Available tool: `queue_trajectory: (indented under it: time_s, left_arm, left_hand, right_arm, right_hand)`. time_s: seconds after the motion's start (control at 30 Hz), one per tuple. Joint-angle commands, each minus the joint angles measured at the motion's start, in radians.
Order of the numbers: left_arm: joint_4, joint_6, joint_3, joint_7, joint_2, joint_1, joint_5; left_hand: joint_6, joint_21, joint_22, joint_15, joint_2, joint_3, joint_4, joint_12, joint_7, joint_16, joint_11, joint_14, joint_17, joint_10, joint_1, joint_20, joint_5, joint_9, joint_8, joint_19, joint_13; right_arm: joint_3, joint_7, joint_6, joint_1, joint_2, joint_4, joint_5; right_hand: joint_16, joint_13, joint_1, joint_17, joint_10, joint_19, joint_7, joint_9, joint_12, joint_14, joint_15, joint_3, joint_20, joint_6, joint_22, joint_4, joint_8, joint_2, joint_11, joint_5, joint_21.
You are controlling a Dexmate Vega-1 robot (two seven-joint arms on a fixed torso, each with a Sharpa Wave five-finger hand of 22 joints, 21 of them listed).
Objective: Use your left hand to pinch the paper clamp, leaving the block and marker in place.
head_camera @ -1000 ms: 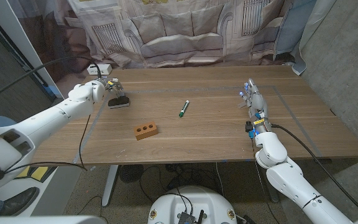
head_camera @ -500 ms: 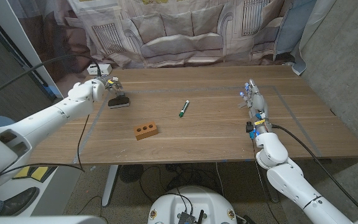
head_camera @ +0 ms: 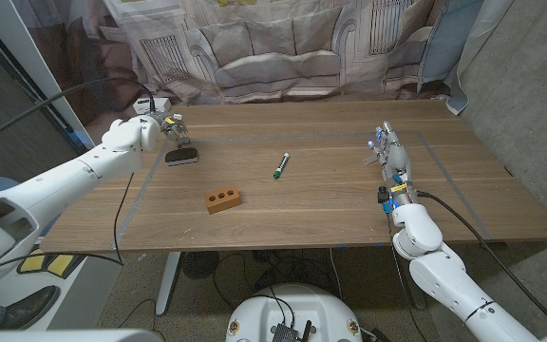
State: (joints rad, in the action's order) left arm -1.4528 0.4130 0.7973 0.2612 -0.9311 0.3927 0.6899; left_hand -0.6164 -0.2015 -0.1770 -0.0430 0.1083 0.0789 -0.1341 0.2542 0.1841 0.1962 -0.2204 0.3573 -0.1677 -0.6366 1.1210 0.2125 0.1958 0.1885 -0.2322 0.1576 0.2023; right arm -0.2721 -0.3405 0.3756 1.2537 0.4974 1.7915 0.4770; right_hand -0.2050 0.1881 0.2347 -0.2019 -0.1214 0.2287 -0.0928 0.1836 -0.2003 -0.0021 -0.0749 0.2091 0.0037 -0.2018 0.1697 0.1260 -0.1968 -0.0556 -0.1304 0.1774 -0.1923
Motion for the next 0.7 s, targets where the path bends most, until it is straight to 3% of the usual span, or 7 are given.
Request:
queue_trajectory:
  time_s: [0.03, 0.7]
  left_arm:
    - [-0.106, 0.033, -0.044, 0.049, -0.04, 0.034, 0.018]
    - [-0.207, 0.055, -0.102, 0.083, -0.076, 0.079, 0.04]
  left_hand:
    - [-0.013, -0.005, -0.003, -0.05, 0.0, 0.004, -0.002, 0.0, 0.0, 0.0, 0.002, 0.013, -0.001, -0.011, -0.006, 0.001, -0.004, 0.003, 0.004, 0.002, 0.003]
    - [-0.049, -0.003, -0.003, -0.05, -0.007, 0.004, -0.003, 0.0, -0.002, -0.003, 0.003, 0.023, 0.0, -0.034, -0.013, 0.001, -0.008, 0.002, 0.001, 0.004, 0.003]
  right_arm:
    - [0.002, 0.013, 0.015, 0.003, -0.001, -0.009, 0.01]
    - [0.008, 0.012, 0.028, 0.017, -0.003, -0.008, 0.009]
  right_hand:
    - [-0.001, 0.005, 0.008, -0.005, -0.003, -0.006, 0.003, 0.004, 0.0, 0.004, -0.008, -0.002, 0.003, -0.001, 0.002, 0.002, 0.003, -0.003, -0.004, 0.0, 0.0]
    - [-0.001, 0.005, 0.007, -0.005, -0.004, -0.006, 0.003, 0.004, -0.001, 0.005, -0.007, -0.003, 0.003, -0.001, 0.002, 0.002, 0.003, -0.004, -0.004, 0.0, 0.0]
